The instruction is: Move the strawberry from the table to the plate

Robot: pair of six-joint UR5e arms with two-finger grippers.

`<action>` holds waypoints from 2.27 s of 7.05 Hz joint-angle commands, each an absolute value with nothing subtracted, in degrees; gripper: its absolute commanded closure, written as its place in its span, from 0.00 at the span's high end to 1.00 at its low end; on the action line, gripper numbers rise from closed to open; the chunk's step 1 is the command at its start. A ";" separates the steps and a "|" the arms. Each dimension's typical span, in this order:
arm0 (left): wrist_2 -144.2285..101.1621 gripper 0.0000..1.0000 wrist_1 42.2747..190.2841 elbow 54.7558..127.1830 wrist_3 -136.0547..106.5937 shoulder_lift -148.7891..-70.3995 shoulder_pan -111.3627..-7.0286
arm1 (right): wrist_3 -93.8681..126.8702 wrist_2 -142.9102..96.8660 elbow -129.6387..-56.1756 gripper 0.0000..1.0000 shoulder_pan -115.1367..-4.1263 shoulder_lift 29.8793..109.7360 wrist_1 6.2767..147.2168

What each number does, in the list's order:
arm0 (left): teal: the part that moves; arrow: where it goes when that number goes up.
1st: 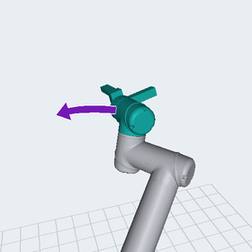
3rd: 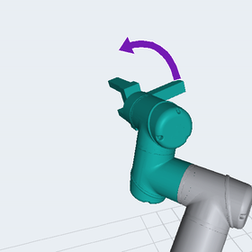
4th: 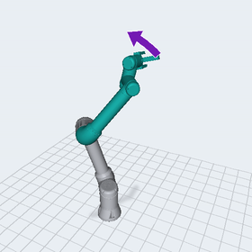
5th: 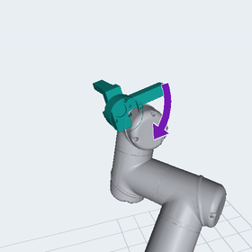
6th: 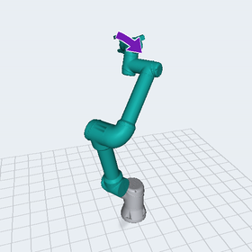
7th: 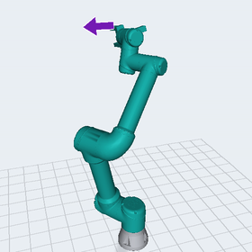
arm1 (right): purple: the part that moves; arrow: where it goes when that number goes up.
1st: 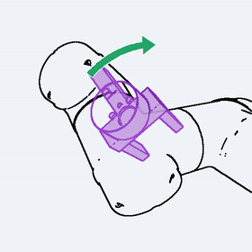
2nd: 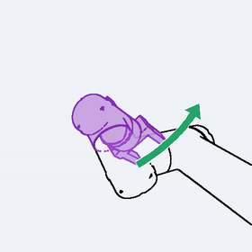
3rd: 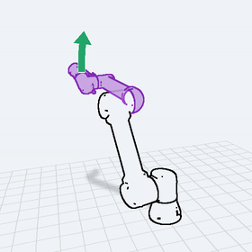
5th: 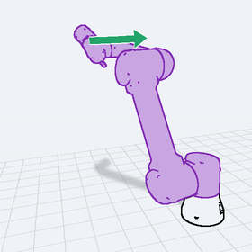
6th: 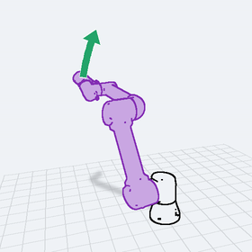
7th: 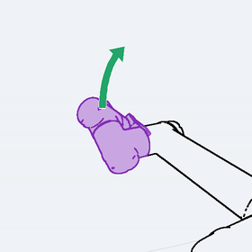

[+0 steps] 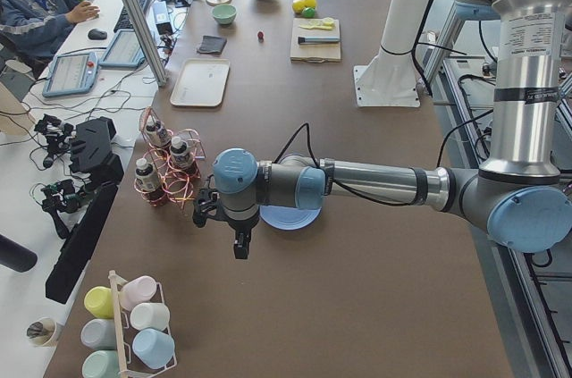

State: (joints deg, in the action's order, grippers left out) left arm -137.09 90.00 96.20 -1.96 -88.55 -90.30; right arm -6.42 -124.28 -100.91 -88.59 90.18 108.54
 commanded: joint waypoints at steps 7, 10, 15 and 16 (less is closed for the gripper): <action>-137.20 1.00 90.00 96.33 -1.93 -89.29 -90.26 | -6.59 -124.28 -101.07 1.00 -88.42 90.09 108.46; -137.72 1.00 90.61 98.87 -1.93 -89.56 -90.26 | -6.50 -125.85 -100.90 1.00 -88.33 90.18 105.48; -137.12 1.00 116.65 94.15 -3.85 -88.77 -84.68 | -6.24 -133.29 -101.16 1.00 -86.75 89.74 94.80; -135.63 0.99 121.85 91.43 -4.22 -89.29 -78.90 | -5.63 -134.37 -101.42 1.00 -86.75 89.56 90.66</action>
